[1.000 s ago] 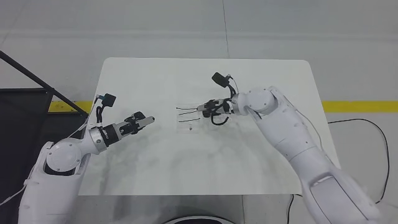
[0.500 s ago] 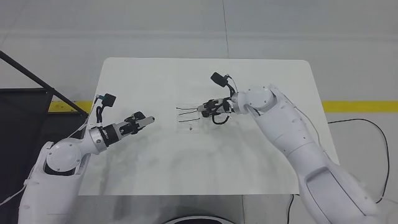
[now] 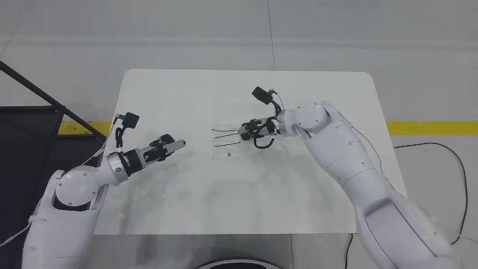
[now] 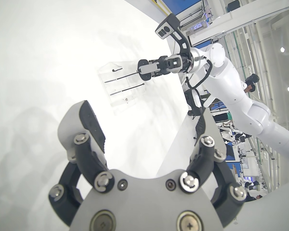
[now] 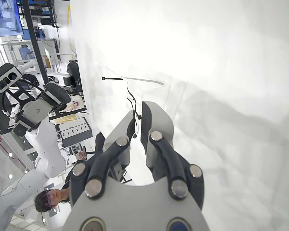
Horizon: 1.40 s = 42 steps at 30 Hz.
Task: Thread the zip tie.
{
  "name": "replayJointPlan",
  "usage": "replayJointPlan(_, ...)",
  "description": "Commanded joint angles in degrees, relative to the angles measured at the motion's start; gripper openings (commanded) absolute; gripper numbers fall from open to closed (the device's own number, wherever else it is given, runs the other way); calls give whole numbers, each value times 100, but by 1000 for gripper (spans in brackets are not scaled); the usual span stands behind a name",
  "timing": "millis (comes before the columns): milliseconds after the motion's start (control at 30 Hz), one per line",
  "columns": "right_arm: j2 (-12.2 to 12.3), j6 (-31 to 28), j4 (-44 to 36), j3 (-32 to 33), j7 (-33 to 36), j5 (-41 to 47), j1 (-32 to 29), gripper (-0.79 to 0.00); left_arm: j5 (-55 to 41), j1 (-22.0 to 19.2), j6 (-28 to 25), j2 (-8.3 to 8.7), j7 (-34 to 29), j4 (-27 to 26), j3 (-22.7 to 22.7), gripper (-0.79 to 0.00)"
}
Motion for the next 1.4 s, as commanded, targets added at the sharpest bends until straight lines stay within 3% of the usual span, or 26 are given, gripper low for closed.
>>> replayJointPlan(0,-13,-14,26,1,16,2,10,-720,0,0,0,0,0,0,0,0)
replayJointPlan(200,-44,-71,106,21,34,4,34,-782,0,0,0,0,0,0,0,0)
replayJointPlan(467,10,-383,45,167,151,28,5,-785,0,0,0,0,0,0,0,0)
replayJointPlan(667,168,-514,-439,396,243,-51,-156,-785,124,24,12,17,111,-49,55,0)
replayJointPlan(867,467,-376,-1736,783,487,-406,-565,-785,154,-147,-287,80,-321,-6,102,0)
replayJointPlan(1167,1056,-41,-4637,1842,1897,-894,-1668,-785,-125,-561,-1197,214,-1481,87,252,0)
replayJointPlan(1367,1212,516,-5766,2080,2266,-1094,-2064,-785,-440,-710,-1081,339,-1812,-72,419,0)
